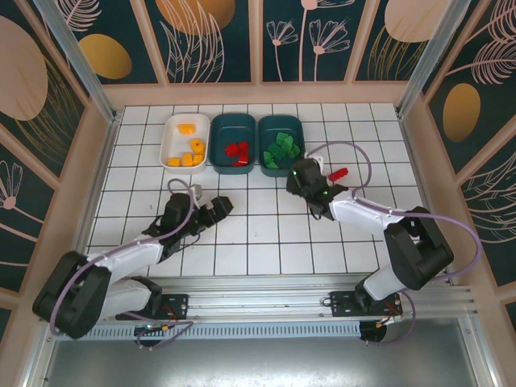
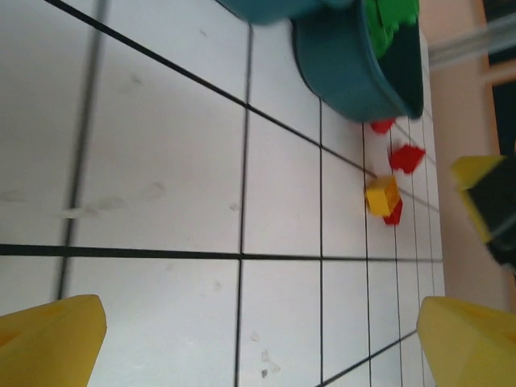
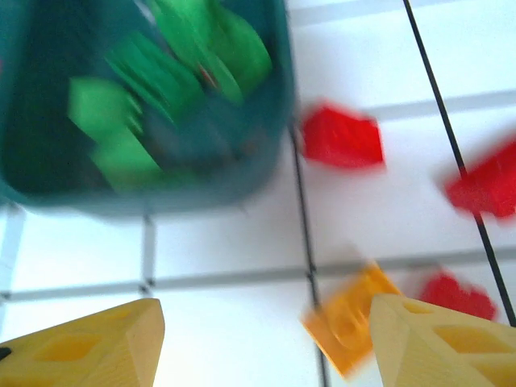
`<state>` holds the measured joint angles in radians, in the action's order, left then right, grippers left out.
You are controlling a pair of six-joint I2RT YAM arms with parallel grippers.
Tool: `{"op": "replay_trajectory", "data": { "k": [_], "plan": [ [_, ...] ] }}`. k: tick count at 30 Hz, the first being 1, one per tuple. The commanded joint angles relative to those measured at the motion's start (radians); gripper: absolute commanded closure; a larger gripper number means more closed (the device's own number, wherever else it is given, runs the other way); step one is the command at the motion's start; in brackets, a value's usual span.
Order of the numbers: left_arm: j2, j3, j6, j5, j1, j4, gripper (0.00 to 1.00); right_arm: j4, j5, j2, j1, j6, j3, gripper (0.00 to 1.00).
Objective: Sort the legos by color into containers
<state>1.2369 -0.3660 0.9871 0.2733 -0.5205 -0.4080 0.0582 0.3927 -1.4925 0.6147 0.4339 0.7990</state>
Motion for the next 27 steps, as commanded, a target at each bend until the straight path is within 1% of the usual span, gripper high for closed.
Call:
{"op": "replay_trajectory", "data": {
  "k": [1,4,6,11,16,18,21,25,27],
  "plan": [
    [0.075,-0.099,-0.04,0.043,-0.055,-0.107,0.01,0.002,0.037,0.016,-0.024,0.053,-0.041,0.3],
    [0.137,-0.133,-0.036,0.07,-0.067,-0.124,0.02,-0.015,-0.003,-0.024,-0.051,0.043,-0.04,0.3],
    [0.144,-0.133,-0.031,0.078,-0.068,-0.127,0.01,-0.025,-0.032,-0.056,-0.058,0.027,-0.027,0.3],
    [0.076,-0.107,-0.054,0.025,-0.069,-0.062,0.01,-0.029,-0.068,-0.146,-0.059,0.01,0.023,0.31],
    [0.006,-0.082,-0.068,-0.017,-0.069,-0.017,0.01,-0.062,-0.102,-0.195,-0.049,-0.025,0.057,0.33],
    [-0.006,-0.079,-0.071,-0.025,-0.069,-0.012,0.01,-0.07,-0.108,-0.208,-0.031,-0.054,0.075,0.35],
    [-0.007,-0.081,-0.076,-0.027,-0.069,-0.009,0.02,-0.073,-0.075,-0.228,-0.011,-0.088,0.101,0.35],
    [0.008,-0.089,-0.076,-0.019,-0.07,-0.014,0.02,-0.076,-0.084,-0.239,-0.041,-0.071,0.108,0.34],
    [0.011,-0.088,-0.075,-0.017,-0.07,-0.014,0.02,-0.067,-0.066,-0.24,-0.048,-0.051,0.106,0.34]
  ]
}}
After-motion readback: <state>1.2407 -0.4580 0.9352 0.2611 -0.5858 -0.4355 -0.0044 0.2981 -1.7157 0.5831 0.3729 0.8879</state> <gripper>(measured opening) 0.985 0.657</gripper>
